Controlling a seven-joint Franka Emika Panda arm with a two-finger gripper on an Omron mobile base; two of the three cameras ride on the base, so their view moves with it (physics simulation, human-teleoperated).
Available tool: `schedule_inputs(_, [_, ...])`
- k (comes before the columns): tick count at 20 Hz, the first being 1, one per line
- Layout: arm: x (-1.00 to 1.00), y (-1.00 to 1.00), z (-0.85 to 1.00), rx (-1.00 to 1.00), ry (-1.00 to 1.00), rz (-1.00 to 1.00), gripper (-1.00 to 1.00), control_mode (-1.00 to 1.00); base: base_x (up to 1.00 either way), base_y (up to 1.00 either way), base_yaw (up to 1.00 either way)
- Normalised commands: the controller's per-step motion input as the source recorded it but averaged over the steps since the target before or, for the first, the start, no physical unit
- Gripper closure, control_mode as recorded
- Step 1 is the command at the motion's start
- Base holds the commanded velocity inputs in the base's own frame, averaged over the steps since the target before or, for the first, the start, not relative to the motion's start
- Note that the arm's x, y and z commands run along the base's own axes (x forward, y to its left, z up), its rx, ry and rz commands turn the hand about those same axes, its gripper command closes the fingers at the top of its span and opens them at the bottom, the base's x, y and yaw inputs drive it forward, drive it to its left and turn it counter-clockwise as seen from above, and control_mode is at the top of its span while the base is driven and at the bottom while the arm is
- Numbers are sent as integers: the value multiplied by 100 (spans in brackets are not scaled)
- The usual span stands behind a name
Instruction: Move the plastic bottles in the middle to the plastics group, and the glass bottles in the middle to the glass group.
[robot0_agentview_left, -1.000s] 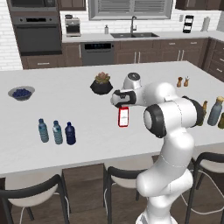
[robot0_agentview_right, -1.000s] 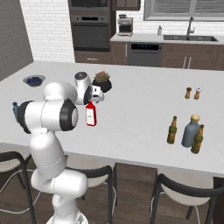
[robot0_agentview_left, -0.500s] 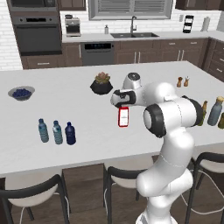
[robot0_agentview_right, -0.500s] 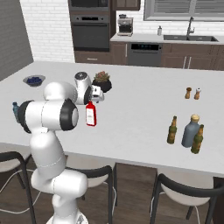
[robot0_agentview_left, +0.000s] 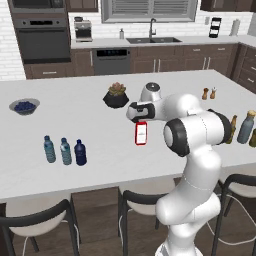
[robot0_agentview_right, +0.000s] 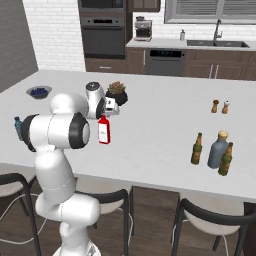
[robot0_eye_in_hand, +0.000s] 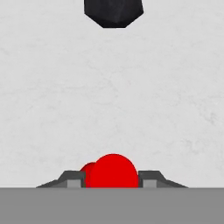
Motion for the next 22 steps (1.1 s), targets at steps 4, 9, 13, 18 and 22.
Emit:
schedule_inputs(4, [0,0,0,0,0,0,100,-100,0,0,0])
schedule_inputs(9, [-24,-5,4,0,0,-5,100,-100,0,0,0])
schedule_inputs(13, [-59,-37,22,4,0,-17,100,-100,0,0,0])
schedule_inputs(18, [-56,-63,26,8,0,-20,100,-100,0,0,0])
schedule_inputs(22, [-37,-87,17,10,0,-20,100,-100,0,0,0])
